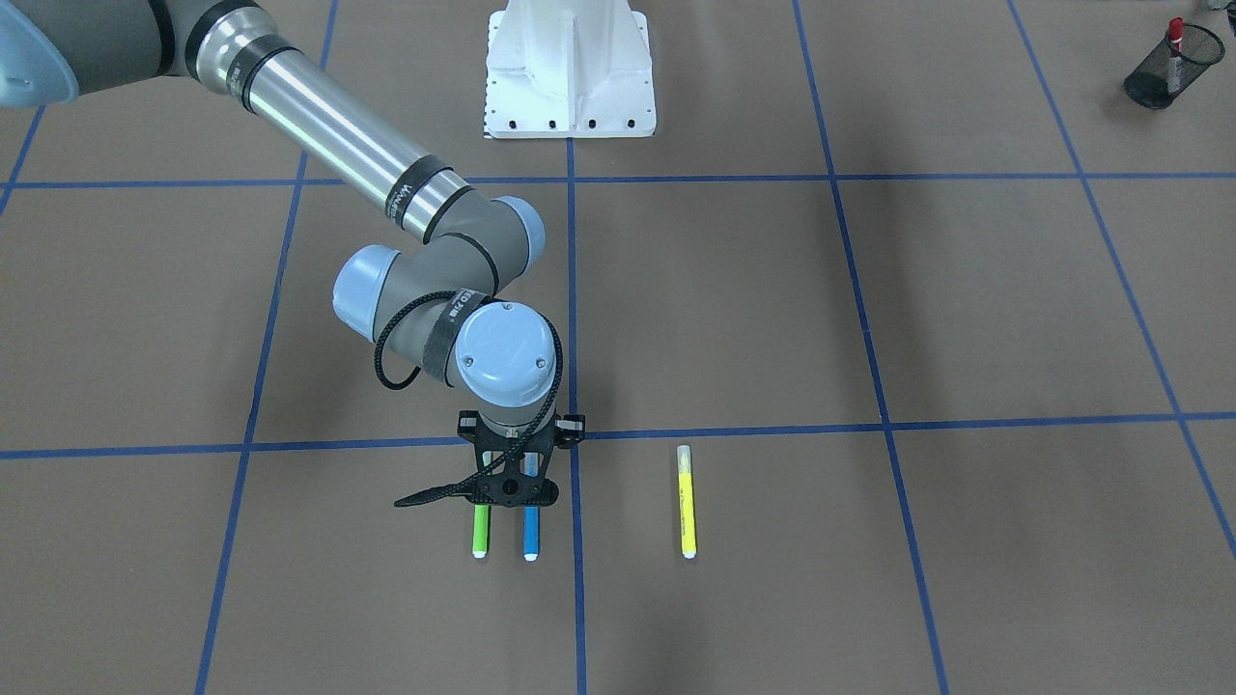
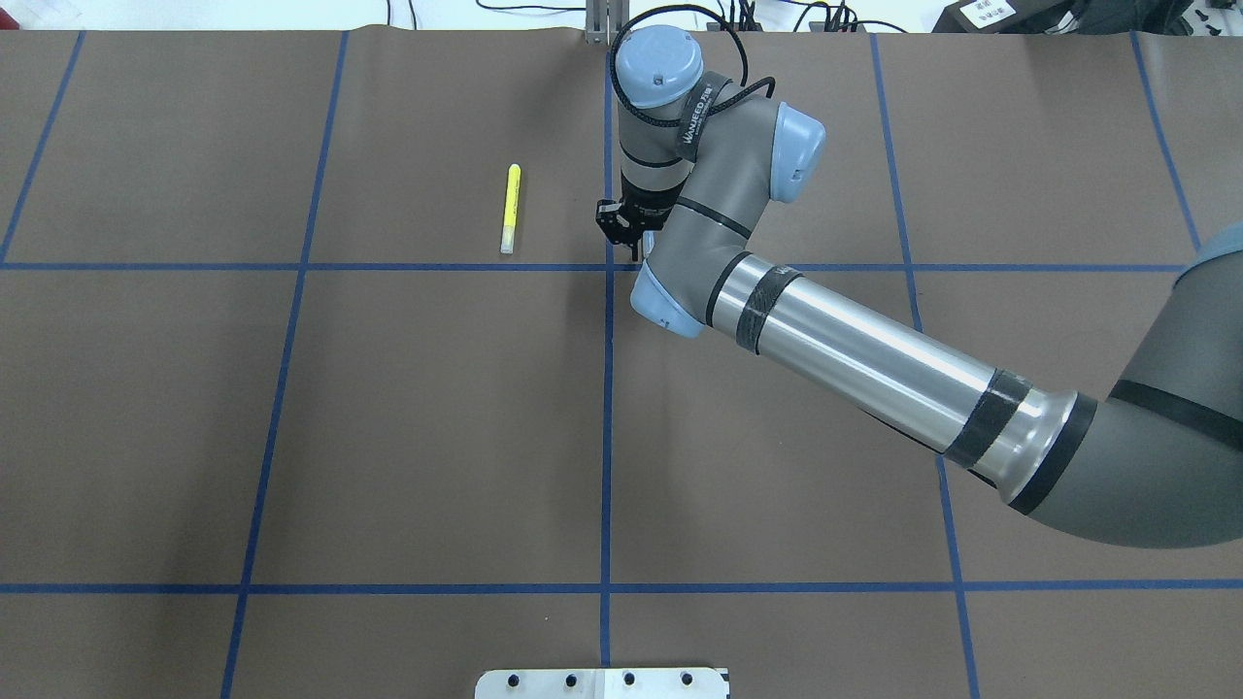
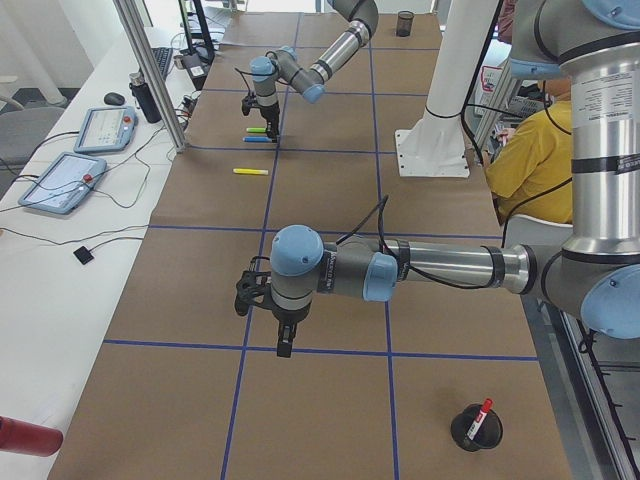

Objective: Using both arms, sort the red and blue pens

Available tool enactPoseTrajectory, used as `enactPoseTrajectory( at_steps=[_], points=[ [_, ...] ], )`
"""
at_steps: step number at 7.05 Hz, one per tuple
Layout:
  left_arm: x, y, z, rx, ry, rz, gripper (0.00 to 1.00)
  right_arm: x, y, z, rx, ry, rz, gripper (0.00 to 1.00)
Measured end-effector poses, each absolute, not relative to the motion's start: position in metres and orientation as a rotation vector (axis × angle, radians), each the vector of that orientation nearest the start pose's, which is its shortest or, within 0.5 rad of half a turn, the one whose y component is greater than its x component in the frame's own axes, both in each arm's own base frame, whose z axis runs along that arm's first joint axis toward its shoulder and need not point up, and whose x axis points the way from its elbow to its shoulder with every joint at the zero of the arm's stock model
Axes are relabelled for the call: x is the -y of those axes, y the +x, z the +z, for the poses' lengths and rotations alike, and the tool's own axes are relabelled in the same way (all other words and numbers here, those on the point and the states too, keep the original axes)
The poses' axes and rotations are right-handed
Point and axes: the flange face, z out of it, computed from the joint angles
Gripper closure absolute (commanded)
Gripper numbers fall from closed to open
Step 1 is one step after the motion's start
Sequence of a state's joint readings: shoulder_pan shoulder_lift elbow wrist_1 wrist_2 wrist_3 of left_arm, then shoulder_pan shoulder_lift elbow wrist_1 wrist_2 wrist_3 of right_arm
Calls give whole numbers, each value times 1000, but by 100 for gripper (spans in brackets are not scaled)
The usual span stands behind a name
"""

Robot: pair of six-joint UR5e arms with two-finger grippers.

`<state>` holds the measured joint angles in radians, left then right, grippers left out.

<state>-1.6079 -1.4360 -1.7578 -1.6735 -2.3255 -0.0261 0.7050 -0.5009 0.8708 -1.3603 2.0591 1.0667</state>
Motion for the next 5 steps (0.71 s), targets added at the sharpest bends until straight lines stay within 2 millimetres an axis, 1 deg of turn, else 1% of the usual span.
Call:
enactPoseTrajectory(
  at_steps=[3, 4, 5],
  points=[
    [441, -82, 620, -752, 151, -3, 0, 631, -609, 247, 752, -51, 45, 52],
    [441, -82, 620, -752, 151, -3, 0, 630, -610, 248, 753, -50, 44, 54],
    [441, -82, 620, -752, 151, -3, 0, 630, -611, 248, 754, -50, 44, 58]
  ],
)
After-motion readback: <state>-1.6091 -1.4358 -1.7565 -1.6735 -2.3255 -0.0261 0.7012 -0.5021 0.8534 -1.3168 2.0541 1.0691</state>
